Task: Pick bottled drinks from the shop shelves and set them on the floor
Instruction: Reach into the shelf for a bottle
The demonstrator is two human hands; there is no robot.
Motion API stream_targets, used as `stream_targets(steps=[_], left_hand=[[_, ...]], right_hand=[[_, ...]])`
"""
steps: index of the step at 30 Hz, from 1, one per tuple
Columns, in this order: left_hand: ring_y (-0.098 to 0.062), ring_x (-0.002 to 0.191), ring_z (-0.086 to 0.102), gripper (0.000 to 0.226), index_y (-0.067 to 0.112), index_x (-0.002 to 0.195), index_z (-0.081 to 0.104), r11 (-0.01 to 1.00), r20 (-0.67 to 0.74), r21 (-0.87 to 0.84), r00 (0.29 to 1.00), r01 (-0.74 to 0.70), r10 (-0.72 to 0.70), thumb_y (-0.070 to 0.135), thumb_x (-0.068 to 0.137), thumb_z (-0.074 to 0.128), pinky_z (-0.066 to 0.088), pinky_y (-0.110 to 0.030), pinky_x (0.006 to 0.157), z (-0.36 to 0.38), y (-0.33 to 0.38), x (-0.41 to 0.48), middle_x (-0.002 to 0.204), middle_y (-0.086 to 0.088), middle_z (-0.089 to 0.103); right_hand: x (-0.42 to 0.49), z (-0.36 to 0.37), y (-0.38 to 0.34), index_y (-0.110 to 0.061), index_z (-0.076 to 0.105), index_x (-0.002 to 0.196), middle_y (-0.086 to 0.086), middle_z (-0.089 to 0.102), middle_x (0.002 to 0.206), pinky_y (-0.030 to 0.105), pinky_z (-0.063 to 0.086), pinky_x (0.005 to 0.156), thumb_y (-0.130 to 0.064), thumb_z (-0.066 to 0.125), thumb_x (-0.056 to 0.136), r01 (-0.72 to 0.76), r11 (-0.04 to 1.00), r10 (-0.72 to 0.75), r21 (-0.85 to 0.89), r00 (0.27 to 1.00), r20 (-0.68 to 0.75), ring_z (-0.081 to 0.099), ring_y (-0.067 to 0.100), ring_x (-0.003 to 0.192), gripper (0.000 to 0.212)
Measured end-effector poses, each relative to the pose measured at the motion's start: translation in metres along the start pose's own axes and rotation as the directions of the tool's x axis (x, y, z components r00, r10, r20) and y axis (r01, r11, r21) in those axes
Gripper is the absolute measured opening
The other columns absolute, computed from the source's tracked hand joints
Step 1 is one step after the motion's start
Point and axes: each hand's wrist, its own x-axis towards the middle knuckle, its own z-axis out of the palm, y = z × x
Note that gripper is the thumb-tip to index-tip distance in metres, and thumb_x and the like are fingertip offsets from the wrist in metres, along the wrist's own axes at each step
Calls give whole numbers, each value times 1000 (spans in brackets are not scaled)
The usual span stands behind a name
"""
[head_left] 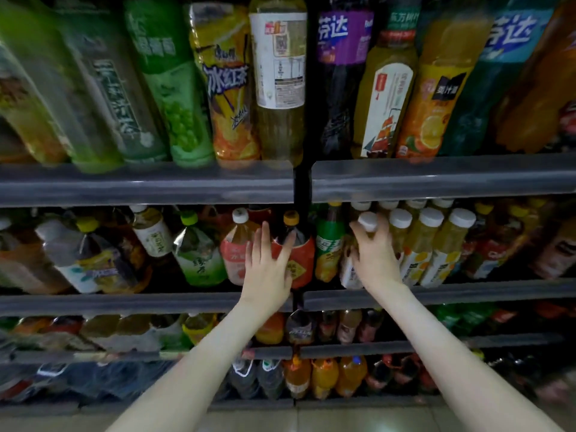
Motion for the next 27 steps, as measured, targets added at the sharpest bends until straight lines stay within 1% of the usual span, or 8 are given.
stream_targets(steps=[2, 4, 8, 11, 14, 17, 22, 27], left_hand=[[-38, 146, 5, 73, 20, 154, 9, 997, 114, 23, 991, -70, 67, 21, 93, 49, 8, -50, 119, 4, -12, 2, 157, -26, 8], [-32, 147, 0, 77, 22, 154, -1, 992, 167, -4, 978, -129, 128, 23, 93, 46, 0, -44, 119, 6, -19, 2, 158, -21, 4], [-31, 147, 0, 80, 22, 154, 6, 984, 179, -78, 969, -158, 170, 18, 88, 52, -4, -39, 118, 1, -26, 1, 159, -20, 4], [-29, 148, -1, 76, 19, 153, 12, 980, 196, -71, 961, -185, 195, 16, 89, 51, -5, -39, 118, 0, -34, -6, 160, -16, 3], [-24, 148, -4, 76, 21, 154, 7, 983, 213, -58, 959, -176, 185, 18, 90, 49, -6, -40, 118, -2, -43, -17, 161, -8, 0], [-25, 148, -5, 73, 22, 154, 8, 990, 235, -46, 962, -133, 140, 21, 92, 47, -8, -42, 117, -6, -54, -32, 161, -9, 1], [-26, 147, -5, 63, 18, 152, 14, 999, 264, -12, 964, -31, 33, 23, 96, 43, -5, -42, 118, -10, -70, -47, 161, -9, 1], [-23, 146, 7, 72, 17, 153, 0, 968, 244, -241, 970, 77, -16, 22, 97, 45, 5, -34, 118, -4, -57, -50, 160, -9, 7]], right_hand=[[-9, 0, -10, -15, 45, 142, 28, 26, 147, 58, 33, 108, -9, 66, 83, -52, 995, 46, -84, 996, -76, 25, 47, 135, 62], [-19, 1, -27, -19, 37, 148, 28, 23, 150, 59, 23, 112, -14, 66, 84, -16, 995, 5, -93, 993, -117, 19, 46, 139, 71], [-23, 10, -74, -35, 7, 154, 22, 16, 156, 46, 22, 114, -20, 58, 93, 234, 966, -233, 114, 972, -20, 20, 39, 142, 80], [-5, 19, -96, -39, -2, 152, 19, 12, 158, 46, 24, 115, -26, 52, 98, 150, 957, -167, 248, 985, 47, 16, 38, 144, 78], [12, 29, -100, -39, 2, 153, 16, 16, 156, 45, 30, 112, -30, 48, 99, 139, 954, -183, 266, 971, 151, 21, 36, 142, 72], [18, 37, -99, -38, 12, 153, 16, 23, 146, 42, 37, 107, -36, 45, 100, 206, 969, -231, 136, 950, 212, 30, 34, 133, 63], [11, 31, -90, -28, 42, 143, 18, 38, 124, 43, 43, 95, -42, 55, 94, 268, 962, -273, 52, 952, 137, 39, 37, 116, 53], [-29, 20, -80, -15, 60, 127, 29, 46, 126, 52, 48, 95, -28, 71, 85, 392, 913, -399, 109, 916, 43, 47, 46, 116, 45]])
